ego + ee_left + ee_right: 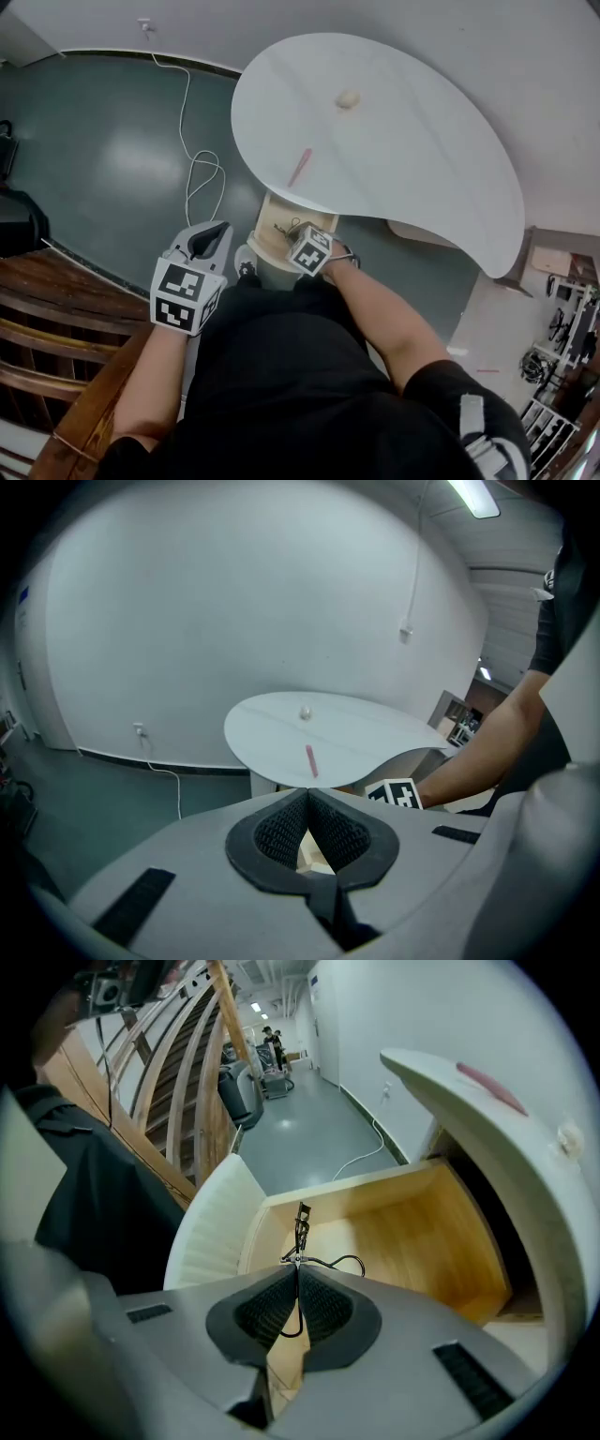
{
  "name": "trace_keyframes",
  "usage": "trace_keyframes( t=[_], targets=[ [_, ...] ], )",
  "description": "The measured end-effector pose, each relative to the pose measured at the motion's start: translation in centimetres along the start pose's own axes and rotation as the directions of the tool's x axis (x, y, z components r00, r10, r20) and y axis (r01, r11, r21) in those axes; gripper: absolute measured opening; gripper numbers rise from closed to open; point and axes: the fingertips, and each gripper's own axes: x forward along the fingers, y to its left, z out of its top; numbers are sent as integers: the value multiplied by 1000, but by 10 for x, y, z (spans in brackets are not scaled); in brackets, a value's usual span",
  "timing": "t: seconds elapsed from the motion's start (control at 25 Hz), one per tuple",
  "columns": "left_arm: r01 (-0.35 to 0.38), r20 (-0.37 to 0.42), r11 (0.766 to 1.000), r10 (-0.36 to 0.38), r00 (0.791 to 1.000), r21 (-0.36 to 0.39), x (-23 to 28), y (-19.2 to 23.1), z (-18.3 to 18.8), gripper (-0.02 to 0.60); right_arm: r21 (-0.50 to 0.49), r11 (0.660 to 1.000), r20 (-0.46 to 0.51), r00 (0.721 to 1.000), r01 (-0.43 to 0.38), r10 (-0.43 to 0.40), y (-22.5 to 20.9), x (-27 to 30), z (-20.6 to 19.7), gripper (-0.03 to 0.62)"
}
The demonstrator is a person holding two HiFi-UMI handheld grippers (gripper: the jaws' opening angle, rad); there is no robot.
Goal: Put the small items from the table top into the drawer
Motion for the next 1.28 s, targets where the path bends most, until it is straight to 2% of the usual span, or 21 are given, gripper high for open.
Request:
trace_keyframes(
  t=[0.2,0.6,0.8,1.04,1.28],
  targets=[
    [-28,-35,999,26,999,-40,-3,12,-17,15,-11,1000,-75,997,-22,21,-9,36,-3,15],
    [-55,-78,991,45,996,-120,-4,27,-46,17,-117,991,-165,985,-66,46,-6,95,-6,17],
    [-63,-95,988,50,994,-141,-3,30,-58,16,-111,992,-160,987,-52,34,-10,105,-10,17],
    [-57,-88,989,45,995,-135,0,30,-55,16,-111,992,-146,988,-64,48,-9,104,-10,18],
    [-33,-70,993,25,997,-116,1,25,-45,16,-46,998,-91,995,-31,27,-6,81,-2,18]
  ],
)
